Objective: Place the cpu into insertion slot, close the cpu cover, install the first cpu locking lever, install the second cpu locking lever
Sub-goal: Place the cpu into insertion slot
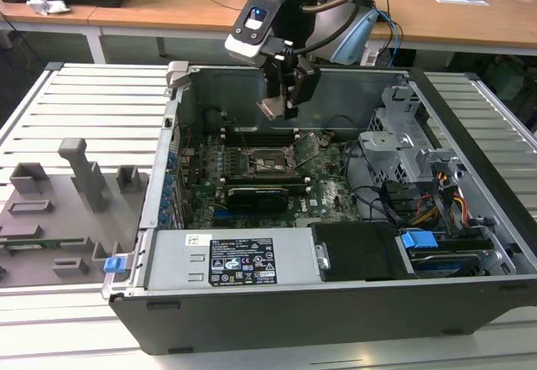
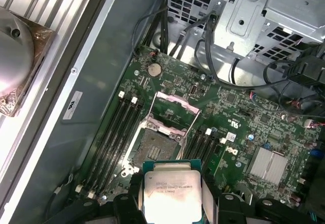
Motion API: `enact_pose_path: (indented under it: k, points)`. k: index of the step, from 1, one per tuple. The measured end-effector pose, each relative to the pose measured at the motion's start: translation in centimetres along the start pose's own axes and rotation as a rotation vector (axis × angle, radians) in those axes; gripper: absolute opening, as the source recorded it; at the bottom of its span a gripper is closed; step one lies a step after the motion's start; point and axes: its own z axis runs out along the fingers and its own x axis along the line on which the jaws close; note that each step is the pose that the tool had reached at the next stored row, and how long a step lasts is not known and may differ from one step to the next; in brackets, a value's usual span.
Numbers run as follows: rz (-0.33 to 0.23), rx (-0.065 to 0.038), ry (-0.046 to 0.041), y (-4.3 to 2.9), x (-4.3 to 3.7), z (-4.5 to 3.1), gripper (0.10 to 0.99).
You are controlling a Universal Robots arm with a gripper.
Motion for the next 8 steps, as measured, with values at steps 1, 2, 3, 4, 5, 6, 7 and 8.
enact_pose_path:
  k: [1, 2, 3, 4, 5, 6, 7, 8]
  points:
    - [0.003, 0.000, -0.0003, 0.00, 0.00, 0.03, 0.541]
    - [0.006, 0.000, -0.0005, -0.01, 0.00, 0.07, 0.541]
    - [0.008, 0.000, -0.0007, -0.01, 0.00, 0.08, 0.541]
    - [0.010, 0.000, -0.0008, -0.01, 0.00, 0.10, 0.541]
    - [0.011, 0.000, -0.0009, -0.01, 0.00, 0.12, 0.541]
    - [0.013, 0.000, -0.0011, -0.01, 0.00, 0.14, 0.541]
    - [0.015, 0.000, -0.0012, -0.01, 0.00, 0.17, 0.541]
    - [0.017, 0.000, -0.0013, -0.02, 0.00, 0.20, 0.541]
